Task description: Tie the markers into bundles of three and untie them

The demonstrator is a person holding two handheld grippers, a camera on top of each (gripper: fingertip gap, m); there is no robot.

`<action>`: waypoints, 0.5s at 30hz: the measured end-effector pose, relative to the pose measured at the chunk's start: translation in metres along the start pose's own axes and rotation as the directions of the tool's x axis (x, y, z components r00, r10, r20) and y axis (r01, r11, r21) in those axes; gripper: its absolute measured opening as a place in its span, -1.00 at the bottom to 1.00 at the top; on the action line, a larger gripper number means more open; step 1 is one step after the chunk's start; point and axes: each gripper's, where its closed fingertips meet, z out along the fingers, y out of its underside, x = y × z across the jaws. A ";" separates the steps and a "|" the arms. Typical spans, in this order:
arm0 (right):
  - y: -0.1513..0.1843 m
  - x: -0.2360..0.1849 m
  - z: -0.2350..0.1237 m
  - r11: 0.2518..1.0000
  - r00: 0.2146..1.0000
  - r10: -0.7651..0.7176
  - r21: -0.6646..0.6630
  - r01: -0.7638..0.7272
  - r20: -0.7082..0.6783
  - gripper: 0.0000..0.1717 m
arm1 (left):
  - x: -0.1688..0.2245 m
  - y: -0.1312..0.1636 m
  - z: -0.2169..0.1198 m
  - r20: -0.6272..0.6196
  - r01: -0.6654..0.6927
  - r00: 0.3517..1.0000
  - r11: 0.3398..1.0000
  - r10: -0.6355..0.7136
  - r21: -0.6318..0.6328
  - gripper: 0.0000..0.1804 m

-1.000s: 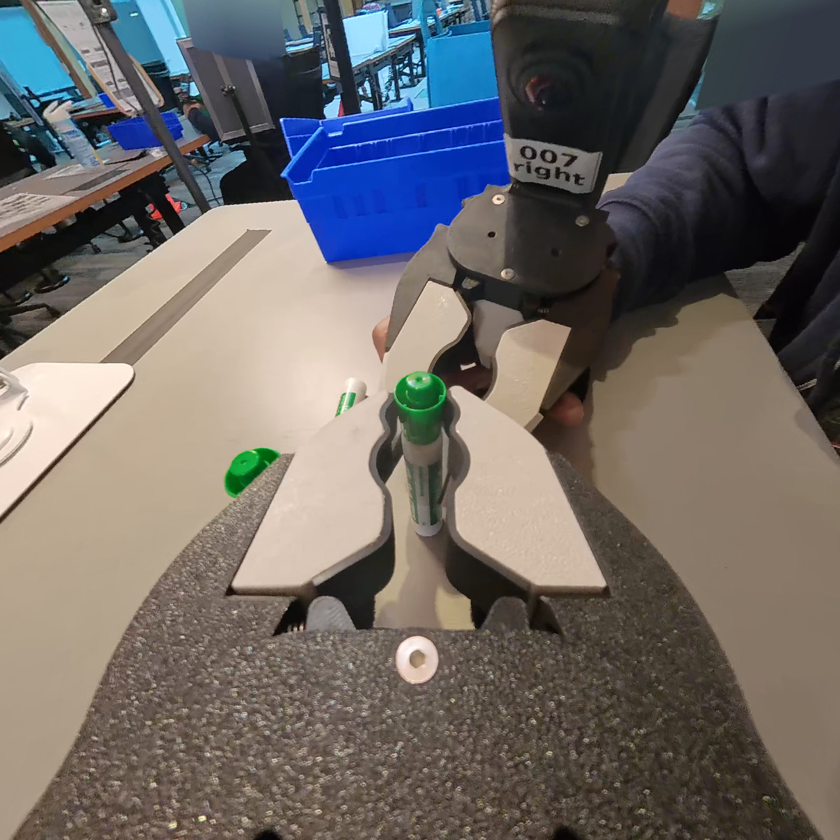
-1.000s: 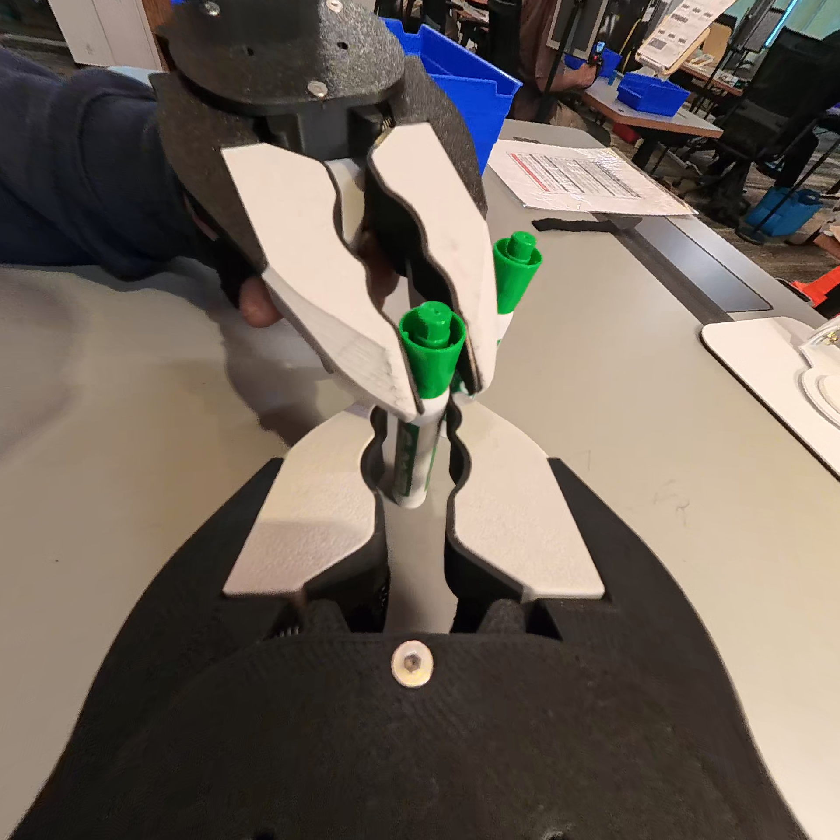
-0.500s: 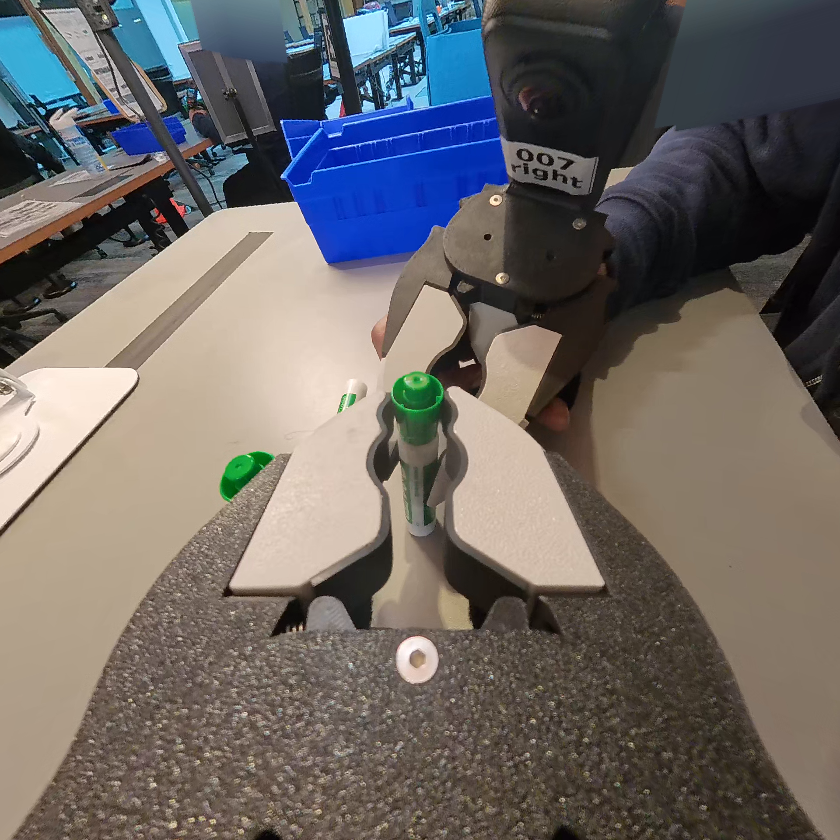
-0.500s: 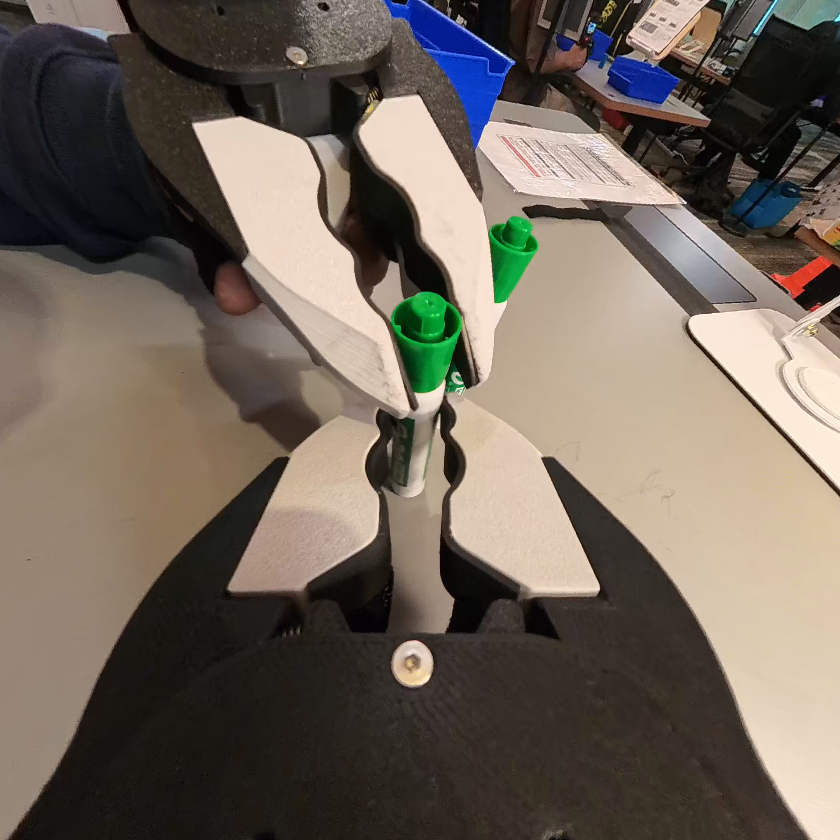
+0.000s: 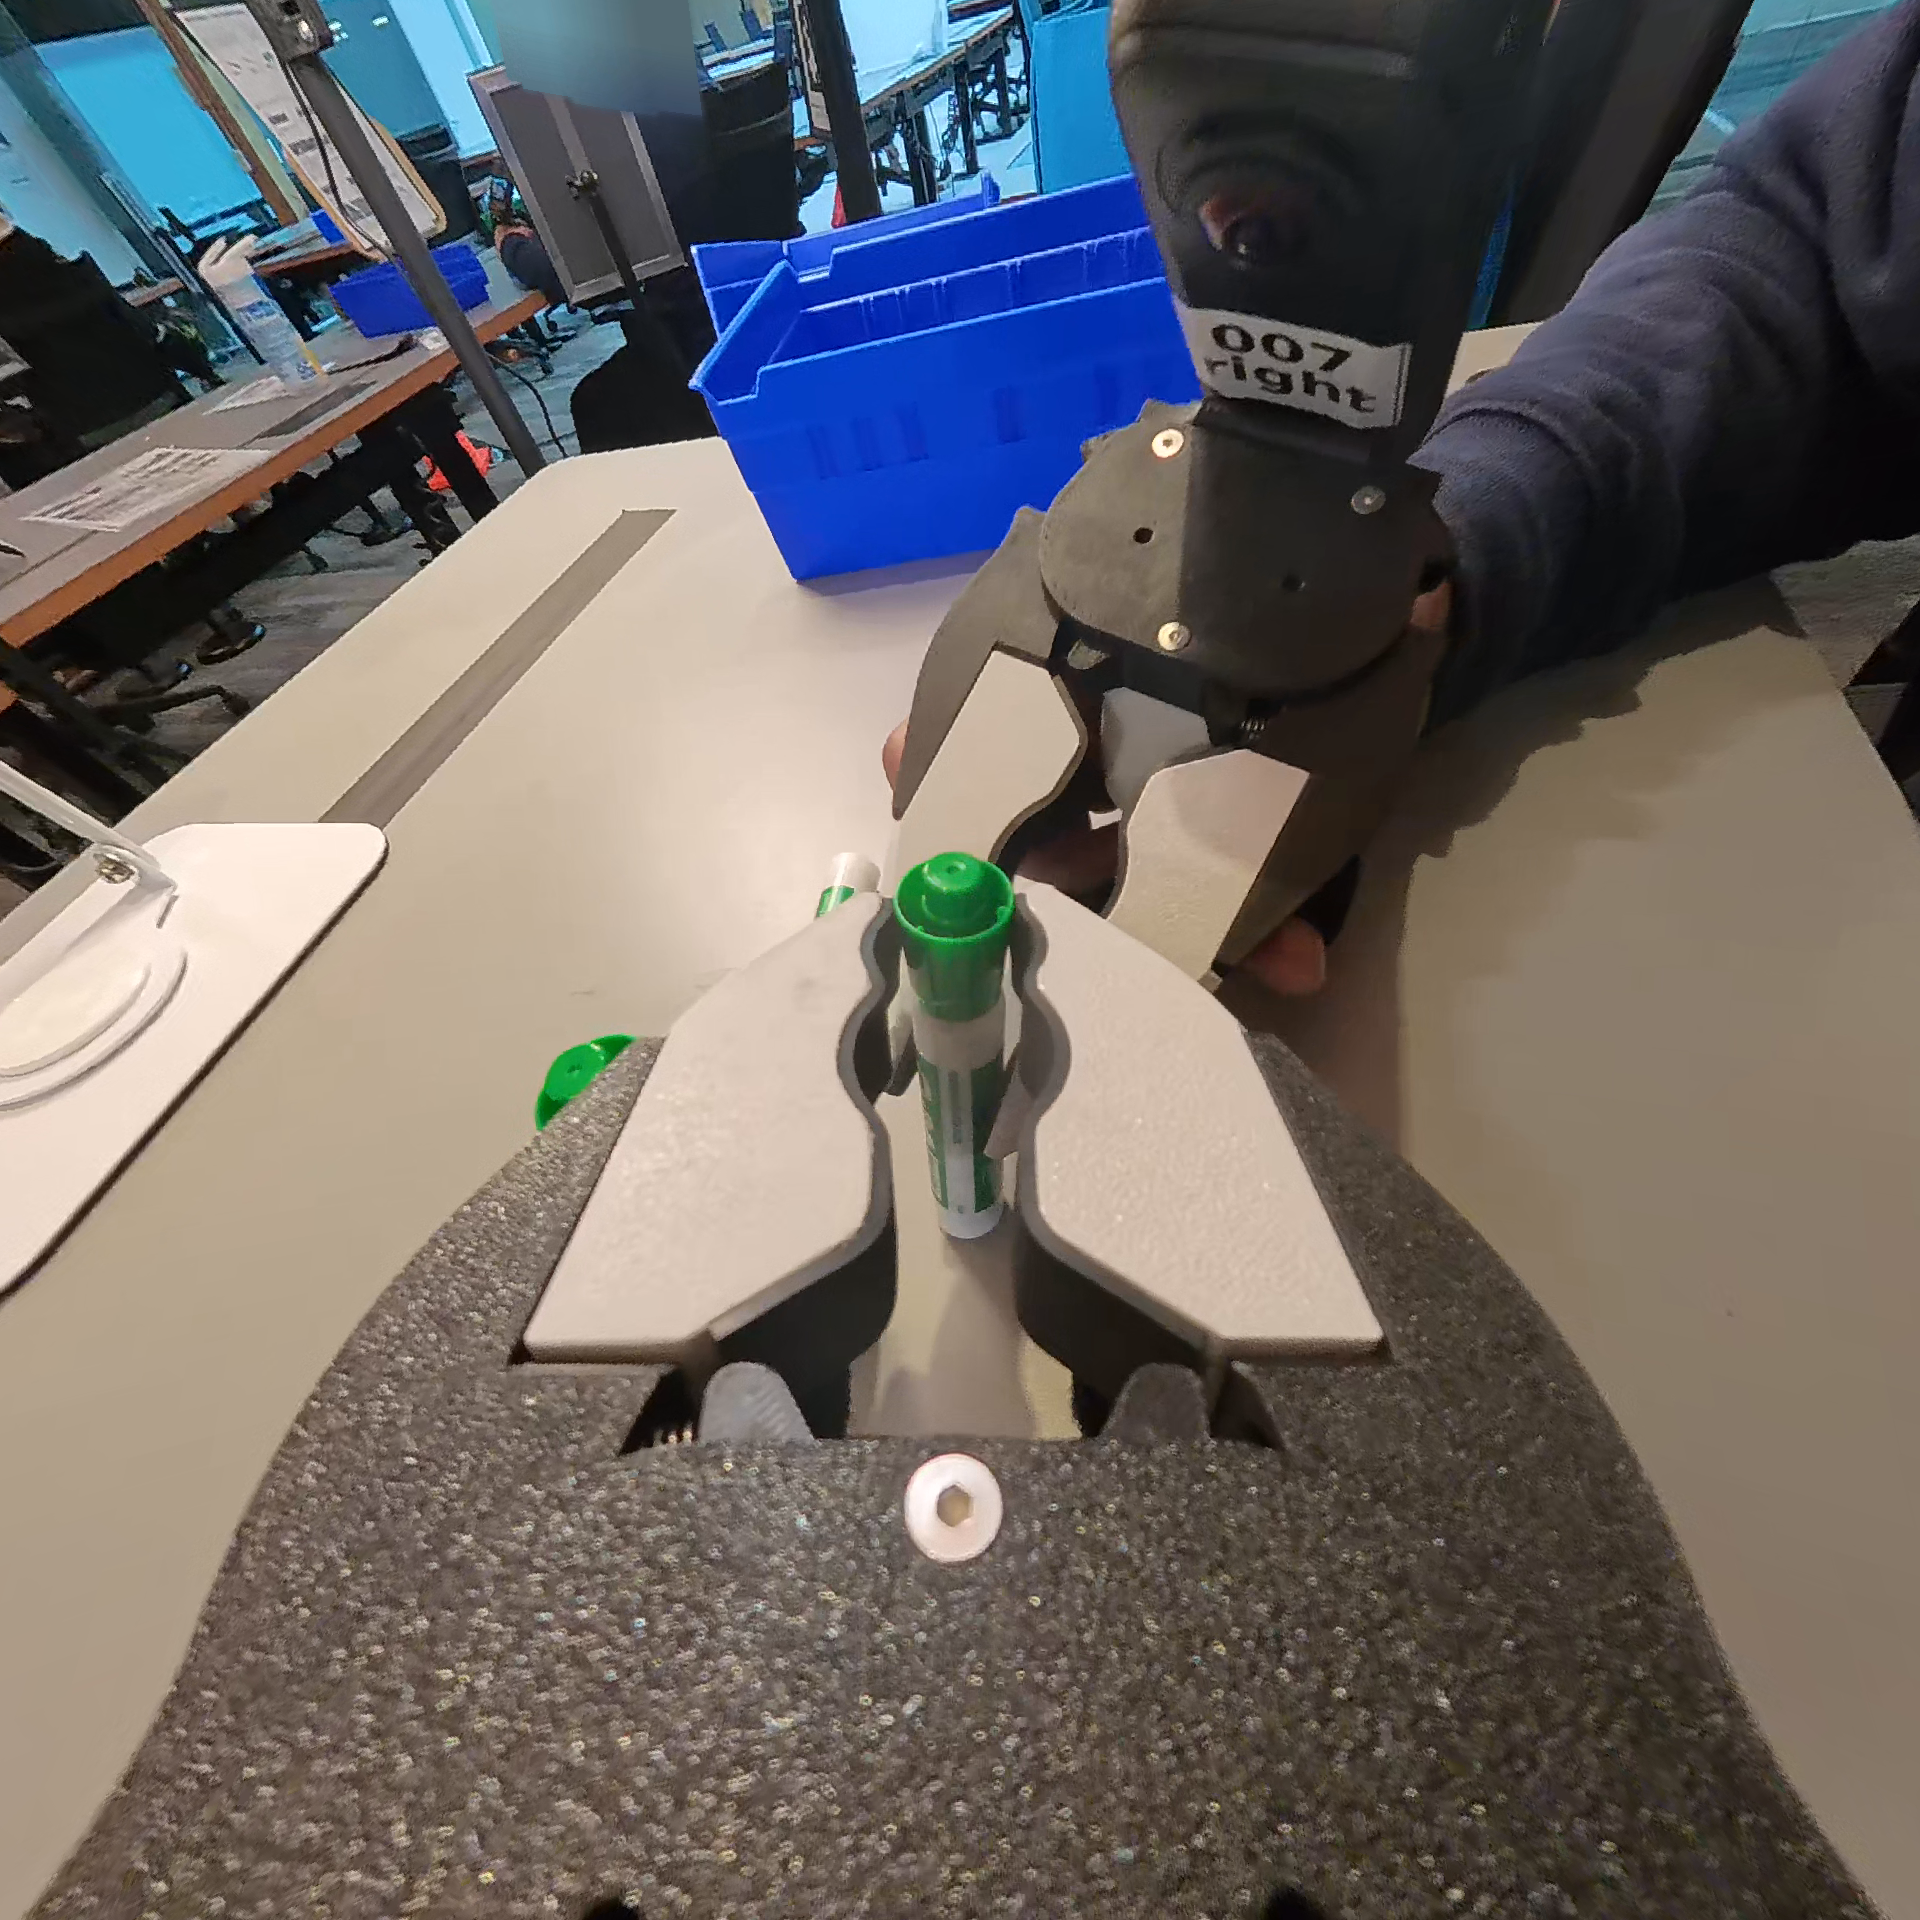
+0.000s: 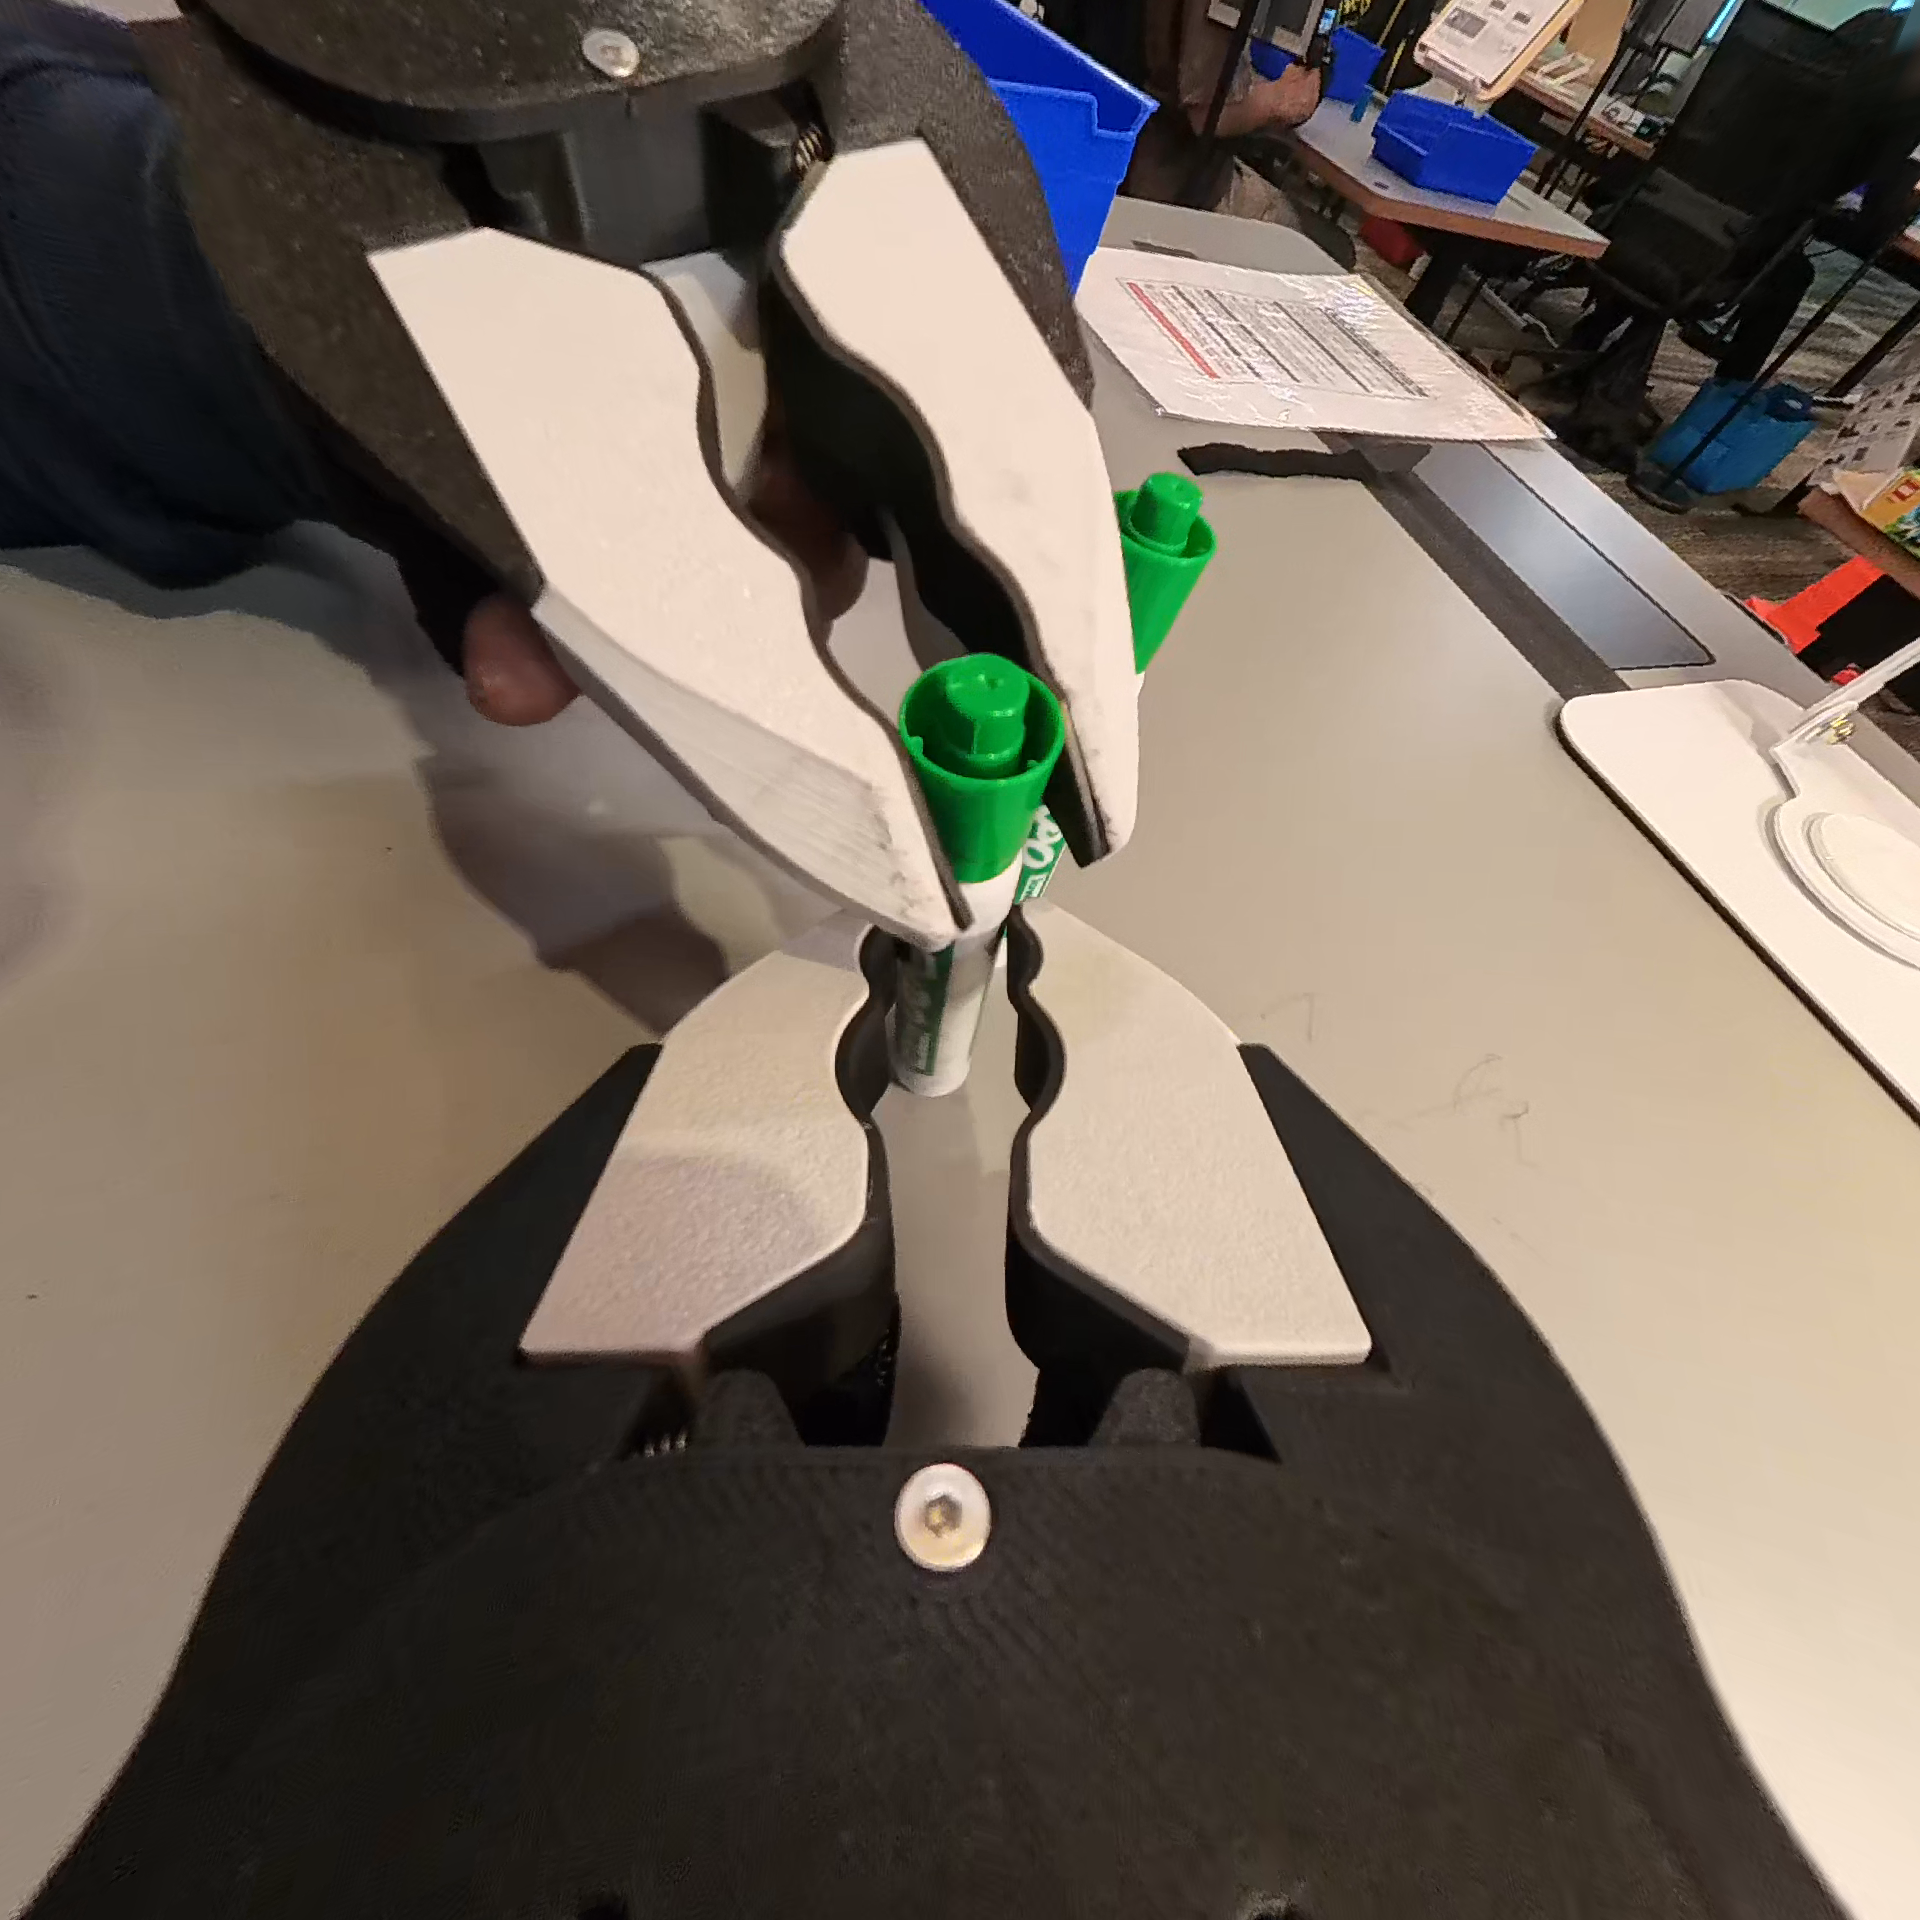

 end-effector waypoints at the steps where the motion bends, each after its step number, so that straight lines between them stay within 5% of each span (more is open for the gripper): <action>1: 0.001 0.000 0.000 1.000 1.000 0.005 -0.004 -0.005 0.003 -0.78 | 0.000 -0.001 0.000 0.006 -0.009 1.000 1.000 0.009 0.005 -0.77; 15: 0.004 0.013 0.004 0.983 0.980 0.180 -0.036 -0.178 0.082 -0.79 | -0.027 -0.044 -0.054 0.061 -0.103 0.994 0.964 0.090 0.247 -0.56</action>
